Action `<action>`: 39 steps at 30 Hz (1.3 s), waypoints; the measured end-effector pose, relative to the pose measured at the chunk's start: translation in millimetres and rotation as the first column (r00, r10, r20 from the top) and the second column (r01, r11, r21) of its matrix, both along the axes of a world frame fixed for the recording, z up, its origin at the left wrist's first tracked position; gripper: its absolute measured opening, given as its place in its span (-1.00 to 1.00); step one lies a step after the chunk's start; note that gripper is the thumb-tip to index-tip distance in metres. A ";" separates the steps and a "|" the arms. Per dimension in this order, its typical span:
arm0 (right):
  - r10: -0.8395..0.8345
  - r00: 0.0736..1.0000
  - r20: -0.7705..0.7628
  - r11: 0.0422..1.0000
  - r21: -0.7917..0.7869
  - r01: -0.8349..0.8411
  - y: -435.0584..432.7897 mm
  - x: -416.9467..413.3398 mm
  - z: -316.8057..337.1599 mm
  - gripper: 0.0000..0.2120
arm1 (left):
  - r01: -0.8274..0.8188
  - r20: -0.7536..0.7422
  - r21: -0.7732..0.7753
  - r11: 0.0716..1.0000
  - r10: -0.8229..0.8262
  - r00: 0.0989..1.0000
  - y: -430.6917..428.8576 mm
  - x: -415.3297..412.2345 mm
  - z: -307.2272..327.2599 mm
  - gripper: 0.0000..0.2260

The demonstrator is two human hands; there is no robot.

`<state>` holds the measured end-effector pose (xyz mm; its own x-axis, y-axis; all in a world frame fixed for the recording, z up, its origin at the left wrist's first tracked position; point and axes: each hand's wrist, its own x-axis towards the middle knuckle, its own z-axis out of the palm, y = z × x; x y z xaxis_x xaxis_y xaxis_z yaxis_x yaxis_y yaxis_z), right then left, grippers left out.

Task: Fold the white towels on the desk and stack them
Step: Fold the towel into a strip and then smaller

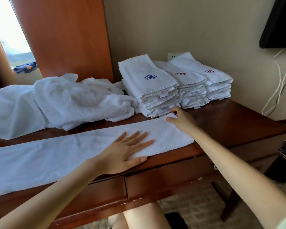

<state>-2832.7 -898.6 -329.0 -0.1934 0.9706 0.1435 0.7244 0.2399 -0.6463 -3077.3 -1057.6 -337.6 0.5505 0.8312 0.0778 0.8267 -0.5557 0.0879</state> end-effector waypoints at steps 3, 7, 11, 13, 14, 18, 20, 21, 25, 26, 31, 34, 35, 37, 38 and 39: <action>-0.145 0.957 0.250 0.986 0.117 0.119 -13.3 -6.0 5.3 -0.57 | 0.009 0.060 -0.082 0.997 -0.004 0.998 -0.6 0.9 2.6 -0.52; -0.161 0.927 0.339 0.926 0.376 0.023 -36.7 -26.4 19.7 -0.68 | -0.110 0.486 -0.291 0.950 0.246 0.839 10.2 4.8 13.2 -0.62; 0.179 0.938 0.297 0.935 0.245 -0.256 -65.0 -70.0 7.8 -0.64 | -0.441 0.198 -0.084 0.893 0.449 0.871 25.1 10.6 1.9 -0.57; 0.256 0.883 0.393 0.938 0.119 -0.325 -71.3 -81.4 -5.1 -0.57 | -0.460 0.121 -0.062 0.886 0.464 0.878 25.7 9.9 -5.7 -0.55; 0.264 0.867 0.422 0.942 0.082 -0.326 -70.9 -81.4 -10.3 -0.54 | -0.456 0.116 -0.060 0.888 0.460 0.880 25.2 7.4 -7.0 -0.55; 0.234 0.850 0.472 0.963 0.006 -0.269 -60.0 -62.5 -14.5 -0.44 | -0.457 0.077 -0.070 0.887 0.462 0.884 17.4 -9.5 -5.4 -0.54; 0.193 0.850 0.490 0.977 -0.017 -0.212 -54.0 -46.1 -12.2 -0.43 | -0.481 0.061 -0.076 0.873 0.486 0.872 9.8 -23.8 -4.9 -0.53; 0.173 0.855 0.488 0.983 -0.032 -0.180 -52.0 -36.5 -10.6 -0.44 | -0.498 0.055 -0.074 0.864 0.502 0.863 4.3 -33.3 -4.6 -0.53; 0.091 0.865 0.494 0.993 -0.108 -0.043 -53.6 -8.2 -2.7 -0.47 | -0.611 0.048 -0.056 0.790 0.614 0.788 -26.6 -82.4 -1.6 -0.53; 0.058 0.830 0.554 0.996 -0.085 -0.013 -56.1 -10.0 0.7 -0.48 | -0.643 0.053 -0.059 0.764 0.645 0.762 -36.4 -96.6 -0.5 -0.53; 0.033 0.822 0.569 0.964 0.199 -0.177 -93.2 -94.9 22.8 -0.53 | -0.754 0.021 -0.062 0.654 0.756 0.654 -79.6 -167.2 5.0 -0.53; 0.269 0.847 0.459 0.871 0.260 -0.417 -133.2 -185.0 29.2 -0.57 | -0.808 0.031 -0.070 0.584 0.811 0.584 -106.9 -206.8 7.4 -0.53; 0.342 0.824 0.452 0.842 0.240 -0.482 -145.8 -216.2 29.1 -0.57 | -0.828 0.037 -0.080 0.555 0.832 0.554 -117.9 -221.6 7.7 -0.53; 0.466 0.760 0.453 0.788 0.179 -0.590 -169.2 -274.4 28.0 -0.57 | -0.870 0.045 -0.091 0.485 0.875 0.483 -143.4 -252.4 7.8 -0.52; 0.516 0.732 0.446 0.761 0.154 -0.630 -180.2 -300.6 26.6 -0.57 | -0.892 0.048 -0.087 0.444 0.896 0.442 -157.4 -268.0 7.7 -0.52; 0.558 0.706 0.437 0.736 0.134 -0.664 -190.0 -323.5 24.3 -0.57 | -0.913 0.052 -0.078 0.401 0.916 0.398 -170.4 -282.5 7.4 -0.52</action>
<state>-3156.2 -1088.7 -304.7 -0.8165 0.5509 0.1726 0.5116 0.8290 -0.2261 -3359.8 -1228.0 -330.1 -0.5469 0.8362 0.0413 0.8281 0.5330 0.1738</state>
